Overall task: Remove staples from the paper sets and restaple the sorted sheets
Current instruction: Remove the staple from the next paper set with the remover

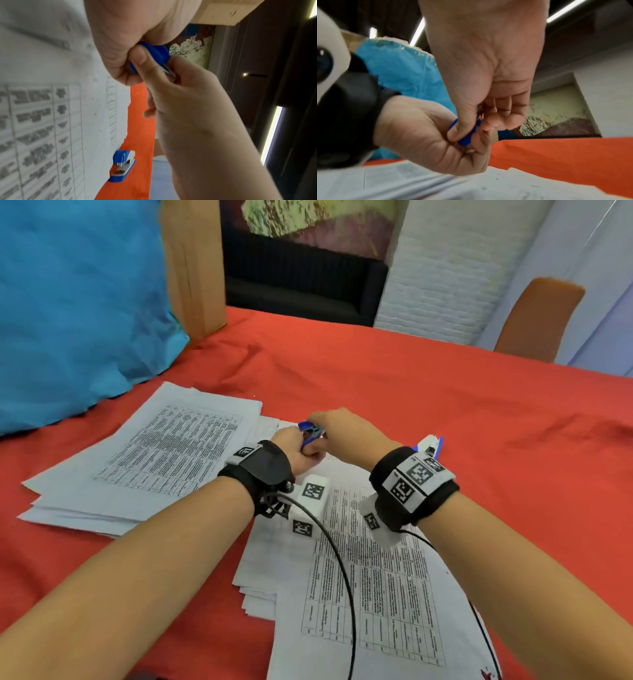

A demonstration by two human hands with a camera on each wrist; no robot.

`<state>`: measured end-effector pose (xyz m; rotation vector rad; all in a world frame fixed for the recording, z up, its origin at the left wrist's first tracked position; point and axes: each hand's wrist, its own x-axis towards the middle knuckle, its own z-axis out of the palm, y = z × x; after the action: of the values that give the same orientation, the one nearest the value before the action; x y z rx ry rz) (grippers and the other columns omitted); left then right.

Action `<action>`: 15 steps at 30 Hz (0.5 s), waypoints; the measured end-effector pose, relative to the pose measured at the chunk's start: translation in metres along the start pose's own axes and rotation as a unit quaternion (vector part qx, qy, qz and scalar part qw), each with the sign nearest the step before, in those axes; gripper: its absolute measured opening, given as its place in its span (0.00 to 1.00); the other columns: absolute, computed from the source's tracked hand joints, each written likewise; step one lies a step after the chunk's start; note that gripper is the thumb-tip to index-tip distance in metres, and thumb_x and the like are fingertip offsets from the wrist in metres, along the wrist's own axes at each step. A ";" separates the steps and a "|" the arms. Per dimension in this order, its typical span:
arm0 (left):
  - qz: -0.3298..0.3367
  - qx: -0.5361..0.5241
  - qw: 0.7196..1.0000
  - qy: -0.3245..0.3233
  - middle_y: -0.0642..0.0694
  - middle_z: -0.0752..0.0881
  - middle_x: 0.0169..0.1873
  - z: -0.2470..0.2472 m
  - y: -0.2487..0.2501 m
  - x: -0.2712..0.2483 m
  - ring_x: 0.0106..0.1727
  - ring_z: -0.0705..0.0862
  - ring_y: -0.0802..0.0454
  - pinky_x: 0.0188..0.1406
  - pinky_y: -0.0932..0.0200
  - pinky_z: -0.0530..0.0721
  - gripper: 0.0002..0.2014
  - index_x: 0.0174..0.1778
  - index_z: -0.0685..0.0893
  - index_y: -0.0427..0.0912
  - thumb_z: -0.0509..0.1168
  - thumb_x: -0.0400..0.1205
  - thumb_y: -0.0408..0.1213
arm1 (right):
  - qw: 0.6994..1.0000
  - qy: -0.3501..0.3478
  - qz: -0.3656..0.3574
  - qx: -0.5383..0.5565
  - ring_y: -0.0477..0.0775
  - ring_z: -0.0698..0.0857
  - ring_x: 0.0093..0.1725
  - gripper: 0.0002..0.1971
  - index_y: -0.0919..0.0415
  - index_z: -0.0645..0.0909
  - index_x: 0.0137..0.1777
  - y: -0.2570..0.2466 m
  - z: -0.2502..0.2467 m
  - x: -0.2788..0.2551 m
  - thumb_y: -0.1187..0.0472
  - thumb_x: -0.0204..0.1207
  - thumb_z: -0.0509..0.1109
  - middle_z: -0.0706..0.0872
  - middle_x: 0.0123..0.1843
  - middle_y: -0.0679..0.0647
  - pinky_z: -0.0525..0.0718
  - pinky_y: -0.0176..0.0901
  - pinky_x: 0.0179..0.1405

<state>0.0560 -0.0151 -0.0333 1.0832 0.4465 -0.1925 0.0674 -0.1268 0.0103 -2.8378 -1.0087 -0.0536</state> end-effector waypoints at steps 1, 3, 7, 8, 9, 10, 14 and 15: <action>-0.002 -0.035 0.999 -0.006 0.47 0.71 0.22 -0.007 0.002 -0.005 0.20 0.66 0.51 0.21 0.67 0.67 0.15 0.32 0.69 0.41 0.50 0.85 0.28 | 0.997 0.014 -0.004 0.073 0.58 0.79 0.39 0.16 0.63 0.78 0.50 -0.003 0.000 0.001 0.51 0.73 0.75 0.81 0.41 0.55 0.74 0.48 0.34; -0.011 -0.109 0.994 -0.021 0.49 0.69 0.17 -0.031 0.011 -0.015 0.12 0.66 0.56 0.13 0.69 0.64 0.17 0.31 0.68 0.42 0.46 0.86 0.28 | 0.971 0.050 -0.003 0.233 0.52 0.75 0.32 0.15 0.64 0.79 0.49 -0.007 -0.002 0.001 0.52 0.75 0.74 0.78 0.36 0.52 0.73 0.43 0.29; -0.057 0.009 0.995 -0.087 0.54 0.62 0.16 -0.082 0.026 -0.045 0.13 0.61 0.59 0.11 0.67 0.56 0.20 0.26 0.63 0.47 0.49 0.85 0.33 | 0.755 0.048 0.149 0.636 0.49 0.75 0.30 0.15 0.59 0.77 0.46 0.002 0.017 -0.003 0.46 0.79 0.68 0.74 0.33 0.51 0.77 0.39 0.30; -0.061 0.093 0.989 -0.102 0.54 0.62 0.17 -0.094 0.030 -0.058 0.14 0.60 0.60 0.11 0.67 0.56 0.20 0.25 0.64 0.47 0.49 0.86 0.35 | 0.666 0.032 0.199 0.718 0.49 0.74 0.30 0.16 0.59 0.77 0.44 0.004 0.029 -0.005 0.45 0.79 0.68 0.72 0.33 0.52 0.77 0.38 0.30; -0.068 0.191 0.973 -0.115 0.54 0.62 0.17 -0.107 0.033 -0.072 0.14 0.59 0.60 0.12 0.68 0.55 0.21 0.25 0.64 0.46 0.50 0.87 0.36 | 0.585 0.023 0.234 0.776 0.48 0.73 0.30 0.17 0.60 0.76 0.41 0.007 0.044 -0.008 0.45 0.78 0.68 0.71 0.33 0.51 0.77 0.37 0.30; -0.081 0.292 0.945 -0.122 0.53 0.63 0.17 -0.119 0.036 -0.089 0.15 0.59 0.60 0.13 0.68 0.54 0.21 0.25 0.65 0.46 0.50 0.87 0.37 | 0.530 0.028 0.253 0.809 0.48 0.72 0.30 0.18 0.61 0.74 0.38 0.009 0.059 -0.011 0.46 0.79 0.67 0.70 0.32 0.51 0.78 0.36 0.29; -0.208 0.538 0.804 -0.144 0.52 0.66 0.16 -0.178 0.029 -0.161 0.16 0.61 0.59 0.17 0.69 0.58 0.20 0.25 0.68 0.42 0.52 0.86 0.35 | 0.461 0.086 0.207 0.859 0.46 0.75 0.29 0.16 0.58 0.70 0.39 0.021 0.088 -0.021 0.45 0.77 0.63 0.69 0.33 0.50 0.84 0.35 0.32; -0.237 0.575 0.770 -0.141 0.52 0.67 0.16 -0.195 0.024 -0.180 0.15 0.62 0.59 0.17 0.69 0.59 0.20 0.25 0.69 0.42 0.52 0.86 0.35 | 0.467 0.085 0.198 0.857 0.46 0.76 0.28 0.17 0.57 0.70 0.39 0.023 0.090 -0.021 0.43 0.72 0.65 0.70 0.32 0.50 0.84 0.35 0.33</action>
<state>-0.1461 0.1569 -0.0112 2.0884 0.2955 -1.1883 0.0646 -0.1460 -0.0831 -0.9389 0.0429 0.4417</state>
